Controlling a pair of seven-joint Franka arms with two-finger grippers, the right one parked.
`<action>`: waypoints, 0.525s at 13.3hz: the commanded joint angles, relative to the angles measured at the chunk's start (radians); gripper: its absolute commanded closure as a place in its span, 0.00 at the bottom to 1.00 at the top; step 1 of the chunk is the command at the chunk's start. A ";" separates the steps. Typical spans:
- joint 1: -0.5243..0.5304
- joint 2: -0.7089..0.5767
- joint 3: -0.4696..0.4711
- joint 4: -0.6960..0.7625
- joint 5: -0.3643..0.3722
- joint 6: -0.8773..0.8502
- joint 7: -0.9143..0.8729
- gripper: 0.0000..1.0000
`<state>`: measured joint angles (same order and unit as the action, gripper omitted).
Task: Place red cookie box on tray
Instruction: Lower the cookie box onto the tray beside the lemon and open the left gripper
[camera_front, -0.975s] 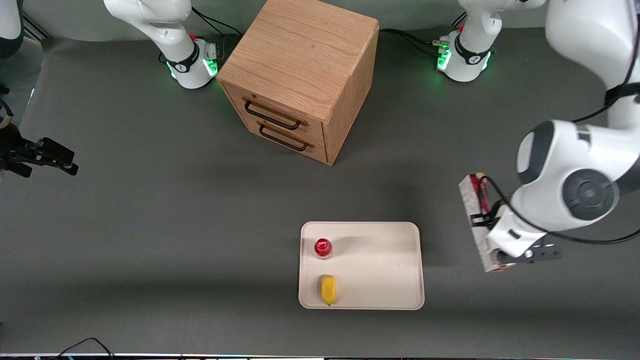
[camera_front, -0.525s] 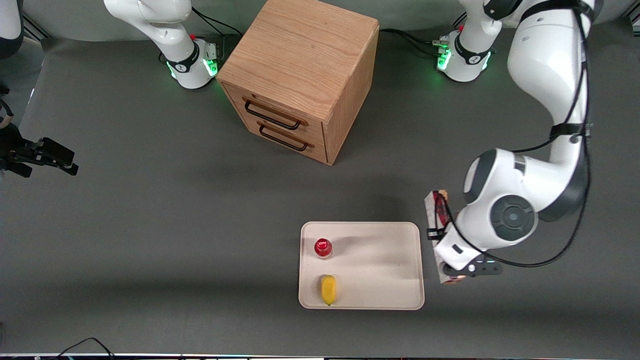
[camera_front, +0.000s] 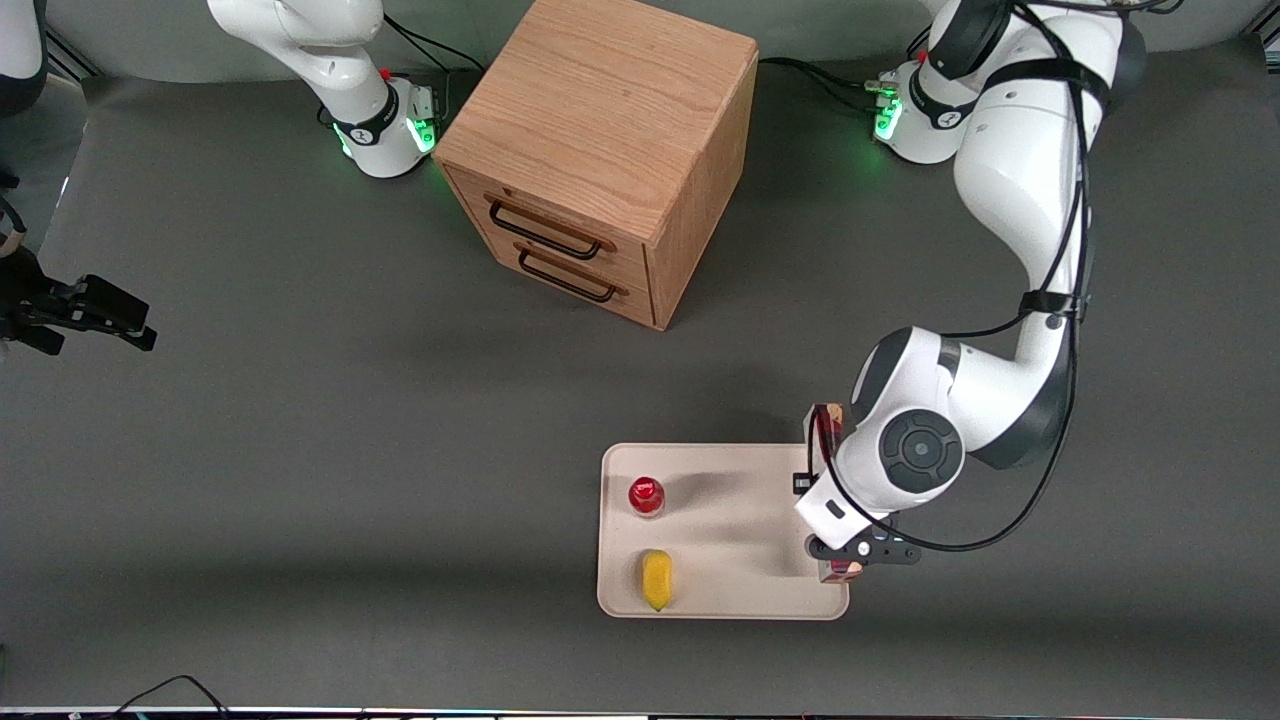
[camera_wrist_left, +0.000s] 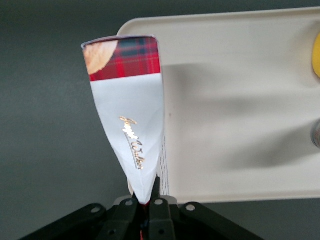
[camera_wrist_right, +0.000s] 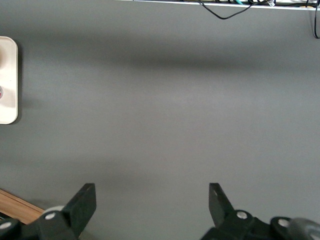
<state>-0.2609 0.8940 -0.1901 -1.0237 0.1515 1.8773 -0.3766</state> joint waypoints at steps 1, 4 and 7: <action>-0.020 0.080 0.012 0.096 0.034 0.025 -0.018 1.00; -0.023 0.117 0.014 0.096 0.046 0.072 -0.018 1.00; -0.024 0.120 0.014 0.094 0.048 0.074 -0.019 1.00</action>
<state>-0.2670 0.9993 -0.1883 -0.9748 0.1811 1.9640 -0.3766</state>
